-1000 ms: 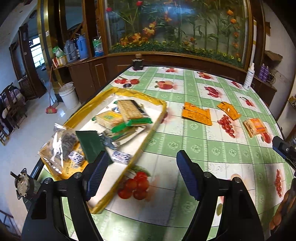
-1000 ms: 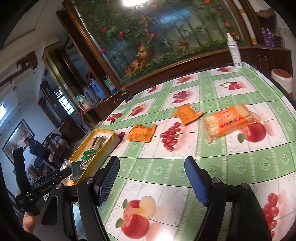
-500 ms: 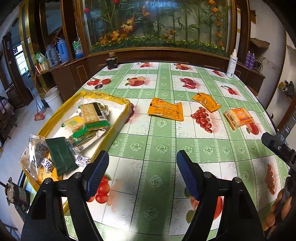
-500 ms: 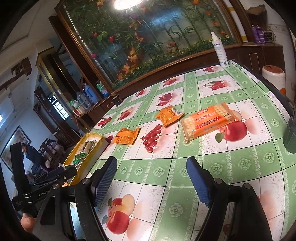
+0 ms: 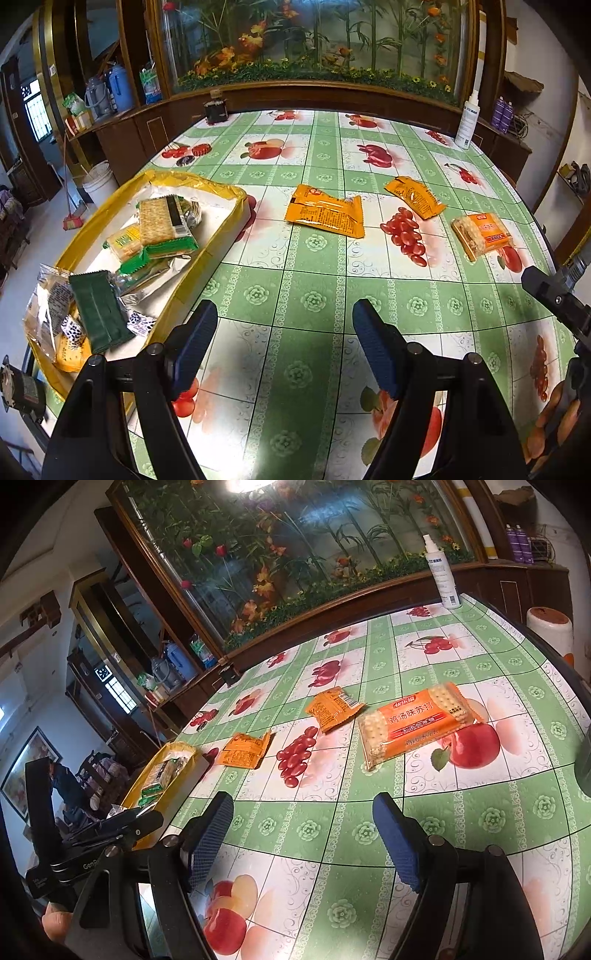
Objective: Organize snacks
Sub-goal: 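Move both open tools toward the orange wrapped snacks, then grasp an orange packet with the left tool while the right grasps another orange packet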
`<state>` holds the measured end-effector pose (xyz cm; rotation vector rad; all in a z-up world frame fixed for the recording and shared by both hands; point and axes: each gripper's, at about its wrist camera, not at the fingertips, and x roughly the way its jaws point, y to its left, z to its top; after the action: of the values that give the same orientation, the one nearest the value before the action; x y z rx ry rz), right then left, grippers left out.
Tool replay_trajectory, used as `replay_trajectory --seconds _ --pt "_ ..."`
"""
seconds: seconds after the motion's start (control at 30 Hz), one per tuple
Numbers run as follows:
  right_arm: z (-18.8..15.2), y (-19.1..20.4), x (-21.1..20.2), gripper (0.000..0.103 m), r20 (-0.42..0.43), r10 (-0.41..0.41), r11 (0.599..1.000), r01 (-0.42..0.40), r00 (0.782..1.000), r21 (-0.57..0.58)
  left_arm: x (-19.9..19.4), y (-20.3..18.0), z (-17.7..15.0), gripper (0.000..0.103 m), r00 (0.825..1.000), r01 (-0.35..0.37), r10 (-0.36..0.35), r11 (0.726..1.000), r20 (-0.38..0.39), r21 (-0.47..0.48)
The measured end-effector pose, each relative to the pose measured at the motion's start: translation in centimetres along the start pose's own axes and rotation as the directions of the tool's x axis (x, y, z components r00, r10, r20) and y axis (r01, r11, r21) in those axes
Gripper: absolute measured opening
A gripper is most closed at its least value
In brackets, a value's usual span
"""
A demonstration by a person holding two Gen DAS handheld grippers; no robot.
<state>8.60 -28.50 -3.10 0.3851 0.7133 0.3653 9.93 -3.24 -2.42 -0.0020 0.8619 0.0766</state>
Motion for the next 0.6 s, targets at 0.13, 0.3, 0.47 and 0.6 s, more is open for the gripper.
replay_trajectory --seconds 0.13,0.3,0.47,0.6 --pt "0.5 0.2 1.2 0.081 -0.022 -0.008 1.000 0.007 1.000 -0.023 1.4 0.5 0.7 0.076 0.999 0.022 -0.023 0.999 -0.031 -0.045" --pt "2.5 0.8 3.5 0.081 -0.040 -0.010 0.998 0.008 0.999 -0.059 3.7 0.7 2.7 0.076 0.995 0.068 -0.077 0.988 -0.059 -0.141" --pt "5.4 1.0 7.4 0.081 -0.057 -0.040 0.996 0.036 0.998 -0.077 6.6 0.0 5.0 0.075 0.991 0.086 -0.105 0.974 -0.081 -0.211" --pt "7.1 1.4 10.9 0.081 -0.094 -0.104 0.989 0.093 0.990 -0.119 9.5 -0.4 6.5 0.075 0.984 0.095 -0.134 0.953 -0.118 -0.288"
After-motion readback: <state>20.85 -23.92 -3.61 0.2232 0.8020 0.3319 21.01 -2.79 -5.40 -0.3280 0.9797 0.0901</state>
